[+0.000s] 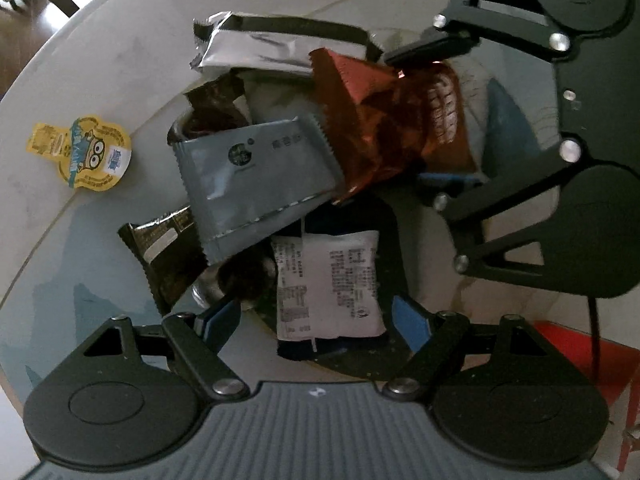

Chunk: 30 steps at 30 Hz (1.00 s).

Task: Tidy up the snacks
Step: 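Move both tools back over the remaining snack pile, then close the left tool on the white packet while the right tool grips the red chip bag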

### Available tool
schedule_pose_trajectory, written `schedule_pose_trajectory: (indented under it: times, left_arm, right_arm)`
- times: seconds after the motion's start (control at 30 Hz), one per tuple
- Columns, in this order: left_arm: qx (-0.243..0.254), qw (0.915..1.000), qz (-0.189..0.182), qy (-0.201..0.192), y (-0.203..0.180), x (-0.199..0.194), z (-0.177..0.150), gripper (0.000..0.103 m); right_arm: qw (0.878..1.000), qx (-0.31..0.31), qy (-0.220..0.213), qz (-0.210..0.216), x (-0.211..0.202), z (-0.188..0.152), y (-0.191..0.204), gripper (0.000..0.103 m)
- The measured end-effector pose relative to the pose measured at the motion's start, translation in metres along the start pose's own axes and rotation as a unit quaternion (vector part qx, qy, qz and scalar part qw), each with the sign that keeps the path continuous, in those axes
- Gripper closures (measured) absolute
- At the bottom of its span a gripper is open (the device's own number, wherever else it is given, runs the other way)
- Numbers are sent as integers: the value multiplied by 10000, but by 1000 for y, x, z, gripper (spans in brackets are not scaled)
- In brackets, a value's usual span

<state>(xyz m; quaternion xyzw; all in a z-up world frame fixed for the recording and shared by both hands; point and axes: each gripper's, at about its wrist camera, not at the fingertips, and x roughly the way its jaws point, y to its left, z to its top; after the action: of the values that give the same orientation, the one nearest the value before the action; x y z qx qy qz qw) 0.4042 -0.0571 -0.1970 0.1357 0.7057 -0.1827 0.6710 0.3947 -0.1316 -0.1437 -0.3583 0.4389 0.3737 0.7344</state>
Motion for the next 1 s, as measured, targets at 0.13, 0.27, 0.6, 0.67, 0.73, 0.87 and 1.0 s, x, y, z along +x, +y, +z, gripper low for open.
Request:
schedule_pose_trajectory:
  times: [0.13,0.27,0.6,0.67,0.73,0.87,1.0]
  left_arm:
    - [21,10000,82,44,-1,5,-3,28]
    - [50,9997,250,60,-4,9,-8,41]
    - [-486,9982,6,-360,15,-13,-23,53]
    - [-650,9968,-87,-456,23,-21,-28,53]
    - [-769,9954,-91,-569,27,-29,-33,53]
    - [-1091,9905,-222,-809,38,-50,-41,53]
    - [-1289,9854,-286,-1071,37,-70,-45,53]
  right_arm:
    - [10000,66,-9,-11,-1,-4,1,49]
    - [9999,159,-50,-30,-3,-5,3,53]
    - [9946,1030,-106,-51,-21,-17,-10,55]
    - [9922,1238,-144,-72,-30,-21,-13,55]
    - [9896,1425,-181,-92,-41,-24,-15,55]
    - [9850,1704,-268,-77,-67,-28,-13,55]
    - [9816,1862,-396,-147,-95,-31,-2,55]
